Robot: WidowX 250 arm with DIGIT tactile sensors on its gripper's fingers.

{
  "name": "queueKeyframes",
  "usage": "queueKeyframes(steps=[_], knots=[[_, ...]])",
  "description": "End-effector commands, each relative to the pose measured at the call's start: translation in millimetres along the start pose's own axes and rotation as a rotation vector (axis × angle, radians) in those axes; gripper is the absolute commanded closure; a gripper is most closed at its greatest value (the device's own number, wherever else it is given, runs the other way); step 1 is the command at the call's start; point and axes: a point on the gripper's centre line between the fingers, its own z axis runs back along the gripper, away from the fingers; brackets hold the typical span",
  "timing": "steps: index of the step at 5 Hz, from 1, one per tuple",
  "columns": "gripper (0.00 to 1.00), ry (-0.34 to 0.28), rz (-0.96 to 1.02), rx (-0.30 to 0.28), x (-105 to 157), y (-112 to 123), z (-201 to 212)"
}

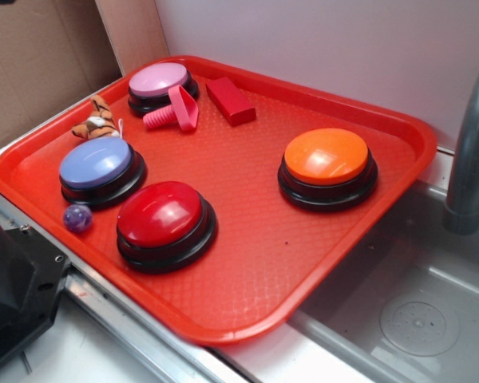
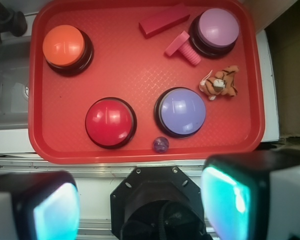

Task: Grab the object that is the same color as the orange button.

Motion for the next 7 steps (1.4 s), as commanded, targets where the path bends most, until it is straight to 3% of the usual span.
queueKeyframes(steps=[1,3,4,5,7], knots=[[0.0,0.0,0.0,0.0,0,0,0],[0.0,-0.015,0.259,-0.022,31,81,-34],[0.0,-0.012,0.456,0.037,43,117,-63],[0.0,-0.068,0.585,0.089,52,135,-93],[0.0,-0.167,0.78,0.156,63,145,-152]])
